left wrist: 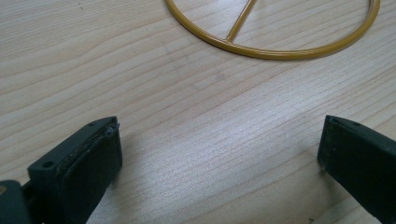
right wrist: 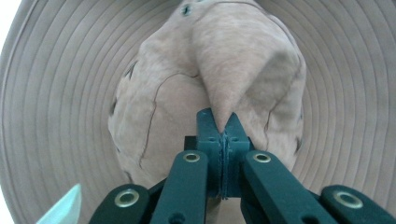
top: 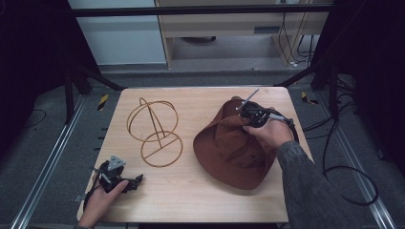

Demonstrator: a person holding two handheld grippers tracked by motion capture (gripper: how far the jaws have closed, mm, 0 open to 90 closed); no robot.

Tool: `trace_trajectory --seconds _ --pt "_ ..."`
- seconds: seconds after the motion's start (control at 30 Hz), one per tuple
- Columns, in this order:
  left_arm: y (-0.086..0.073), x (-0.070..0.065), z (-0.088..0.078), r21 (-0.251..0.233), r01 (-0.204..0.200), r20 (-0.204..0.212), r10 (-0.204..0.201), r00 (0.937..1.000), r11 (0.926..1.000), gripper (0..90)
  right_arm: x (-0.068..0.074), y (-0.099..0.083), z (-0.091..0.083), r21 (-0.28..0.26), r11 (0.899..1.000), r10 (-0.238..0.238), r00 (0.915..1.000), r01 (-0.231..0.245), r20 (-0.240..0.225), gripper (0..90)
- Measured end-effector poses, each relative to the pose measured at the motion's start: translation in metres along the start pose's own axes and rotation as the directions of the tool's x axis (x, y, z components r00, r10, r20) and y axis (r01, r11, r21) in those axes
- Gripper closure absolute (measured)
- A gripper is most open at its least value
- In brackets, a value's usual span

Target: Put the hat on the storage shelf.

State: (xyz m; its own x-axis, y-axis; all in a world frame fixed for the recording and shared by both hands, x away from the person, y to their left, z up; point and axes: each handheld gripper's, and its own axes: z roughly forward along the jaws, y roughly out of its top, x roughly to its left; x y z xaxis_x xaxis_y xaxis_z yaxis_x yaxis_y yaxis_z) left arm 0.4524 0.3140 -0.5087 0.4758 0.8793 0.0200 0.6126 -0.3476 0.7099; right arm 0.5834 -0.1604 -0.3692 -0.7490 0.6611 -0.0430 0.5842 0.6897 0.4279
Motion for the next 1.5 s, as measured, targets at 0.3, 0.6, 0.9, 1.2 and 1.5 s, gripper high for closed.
trace_trajectory --seconds 0.3,0.6,0.9,1.2,1.5 --pt "0.0 0.0 0.0 -0.004 0.004 -0.001 -0.004 1.0 1.0 0.0 0.004 0.003 -0.034 -0.084 0.996 0.002 1.0 -0.002 0.009 89.4" --pt "0.0 0.0 0.0 -0.004 0.003 -0.002 -0.003 1.0 1.0 0.0 0.014 0.014 -0.069 -0.142 0.99 -0.018 0.9996 0.021 0.024 89.3" --pt "0.0 0.0 0.0 -0.004 0.002 -0.002 -0.002 1.0 1.0 0.0 0.028 0.034 -0.105 -0.186 0.982 -0.031 0.998 0.041 0.055 89.2" --pt "0.0 0.0 0.0 -0.001 0.002 -0.001 -0.002 1.0 1.0 0.0 0.04 0.053 -0.125 -0.225 0.973 -0.05 0.9978 0.059 0.044 89.1" --pt "0.0 -0.001 0.0 -0.001 0.001 -0.001 -0.001 1.0 1.0 0.0 0.052 0.065 -0.14 -0.29 0.955 -0.06 0.9973 0.069 0.042 89.2"
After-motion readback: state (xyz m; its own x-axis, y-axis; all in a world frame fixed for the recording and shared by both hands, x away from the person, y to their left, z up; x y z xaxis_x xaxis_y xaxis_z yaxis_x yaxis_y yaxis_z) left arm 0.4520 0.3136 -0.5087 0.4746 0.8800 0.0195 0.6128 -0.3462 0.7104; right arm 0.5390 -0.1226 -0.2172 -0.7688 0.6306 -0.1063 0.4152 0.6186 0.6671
